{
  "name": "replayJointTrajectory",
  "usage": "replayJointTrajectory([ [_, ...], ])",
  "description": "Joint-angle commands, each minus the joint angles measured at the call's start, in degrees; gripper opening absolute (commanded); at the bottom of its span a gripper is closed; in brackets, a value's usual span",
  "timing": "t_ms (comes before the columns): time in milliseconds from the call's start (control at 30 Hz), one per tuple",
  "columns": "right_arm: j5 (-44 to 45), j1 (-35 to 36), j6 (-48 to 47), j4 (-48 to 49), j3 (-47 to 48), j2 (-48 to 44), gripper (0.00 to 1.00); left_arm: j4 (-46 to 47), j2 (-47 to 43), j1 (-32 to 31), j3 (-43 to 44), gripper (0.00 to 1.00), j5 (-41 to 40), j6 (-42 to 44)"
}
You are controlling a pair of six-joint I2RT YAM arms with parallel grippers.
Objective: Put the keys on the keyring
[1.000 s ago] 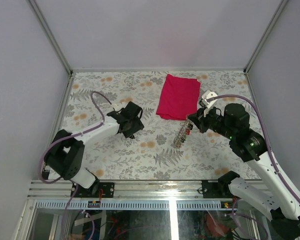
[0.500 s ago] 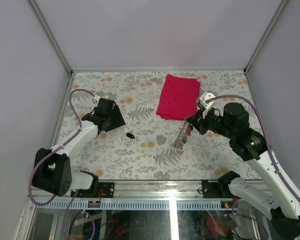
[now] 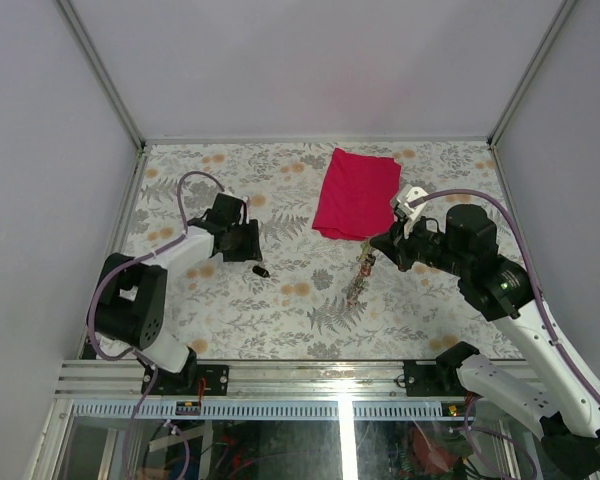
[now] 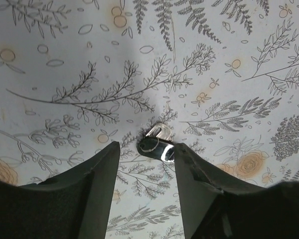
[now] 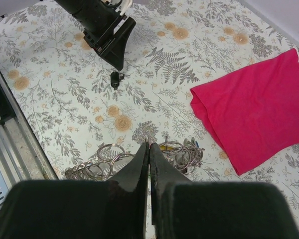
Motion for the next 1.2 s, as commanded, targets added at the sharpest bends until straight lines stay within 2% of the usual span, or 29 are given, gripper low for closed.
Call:
replayJointTrajectory([
  [0, -2.2, -0.2, -0.6, 4.1, 3.9, -0.3, 0.0, 3.1, 2.4, 0.1, 3.0, 0.47, -0.9, 6.2],
  [300, -2.3, -0.2, -0.7, 3.7, 4.1, 0.0, 0.0, 2.5, 4.5, 0.1, 3.3, 0.43, 0.6, 8.6],
  [700, -1.9, -0.2, -0.6, 4.2, 3.9, 0.1, 0.0, 3.2, 6.1, 0.1, 2.4, 0.3, 3.2, 8.5],
  [1167, -2.2, -0.2, -0.2, 4.5, 3.7, 0.1, 0.0, 3.4, 4.6, 0.1, 1.4, 0.0, 4.0, 8.3],
])
